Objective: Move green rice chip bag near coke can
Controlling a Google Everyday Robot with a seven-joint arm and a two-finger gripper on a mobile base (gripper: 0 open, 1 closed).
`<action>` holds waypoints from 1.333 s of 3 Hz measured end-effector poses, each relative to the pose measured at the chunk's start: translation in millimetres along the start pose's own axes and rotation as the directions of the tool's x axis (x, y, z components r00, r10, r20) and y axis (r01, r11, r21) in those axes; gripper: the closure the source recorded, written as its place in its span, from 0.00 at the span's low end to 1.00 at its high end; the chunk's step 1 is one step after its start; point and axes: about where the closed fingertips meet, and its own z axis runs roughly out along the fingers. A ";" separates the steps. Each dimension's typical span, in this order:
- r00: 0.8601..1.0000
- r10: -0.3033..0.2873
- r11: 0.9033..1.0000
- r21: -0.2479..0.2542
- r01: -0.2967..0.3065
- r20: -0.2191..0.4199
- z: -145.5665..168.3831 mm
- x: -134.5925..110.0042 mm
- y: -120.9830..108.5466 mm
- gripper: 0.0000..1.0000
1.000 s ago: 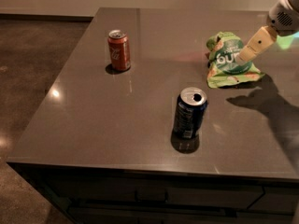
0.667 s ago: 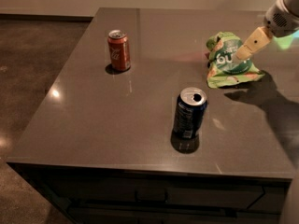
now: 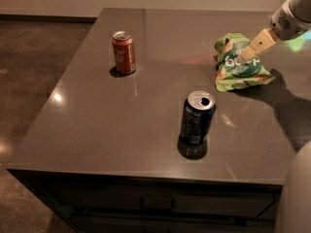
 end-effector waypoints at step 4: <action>0.999 0.038 0.995 -0.087 -0.037 0.010 49.9 -13.7 9.0 0.15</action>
Offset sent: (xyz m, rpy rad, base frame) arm 0.0248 0.0179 -0.0264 0.0869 0.0153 -0.0053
